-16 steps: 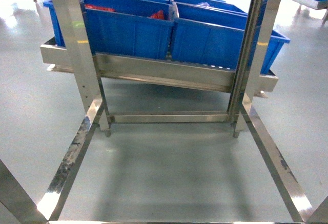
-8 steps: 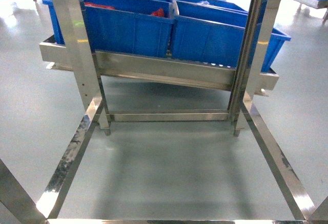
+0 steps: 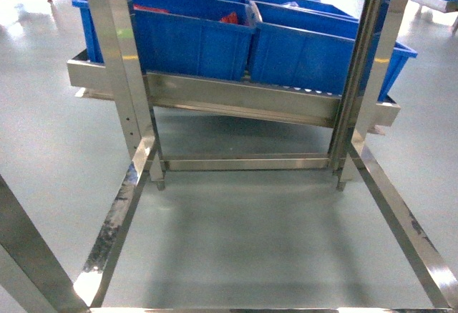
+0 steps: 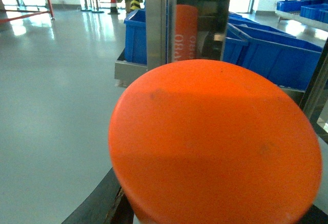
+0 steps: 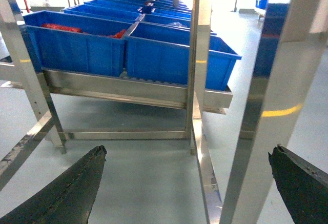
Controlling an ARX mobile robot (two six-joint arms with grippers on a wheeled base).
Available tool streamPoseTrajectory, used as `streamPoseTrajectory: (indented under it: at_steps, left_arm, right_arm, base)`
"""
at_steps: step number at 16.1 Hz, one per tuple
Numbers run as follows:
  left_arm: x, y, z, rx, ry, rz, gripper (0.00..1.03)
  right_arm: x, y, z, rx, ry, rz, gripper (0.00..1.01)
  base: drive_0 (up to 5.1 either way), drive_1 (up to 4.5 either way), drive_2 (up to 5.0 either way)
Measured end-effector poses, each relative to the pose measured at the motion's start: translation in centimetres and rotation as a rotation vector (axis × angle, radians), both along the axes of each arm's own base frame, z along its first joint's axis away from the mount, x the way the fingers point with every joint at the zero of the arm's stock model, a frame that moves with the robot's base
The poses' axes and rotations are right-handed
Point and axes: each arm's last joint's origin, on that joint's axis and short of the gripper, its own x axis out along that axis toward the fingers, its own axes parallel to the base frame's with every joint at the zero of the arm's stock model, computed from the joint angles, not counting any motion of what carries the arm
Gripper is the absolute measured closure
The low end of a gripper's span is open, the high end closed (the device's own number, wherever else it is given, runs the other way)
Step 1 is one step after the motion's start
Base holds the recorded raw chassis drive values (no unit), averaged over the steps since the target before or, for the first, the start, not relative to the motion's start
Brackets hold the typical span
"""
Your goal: Pick capacitor and pack into box
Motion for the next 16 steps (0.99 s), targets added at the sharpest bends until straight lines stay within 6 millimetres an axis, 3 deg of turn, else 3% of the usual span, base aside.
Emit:
streamPoseTrajectory:
  at_steps: [16]
  left_arm:
    - [0.0,0.0,0.01,0.0,-0.001,0.0,0.59]
  right_arm:
    - [0.0,0.0,-0.01,0.0,0.001,0.001,0.03]
  base:
    - [0.0,0.0,0.0]
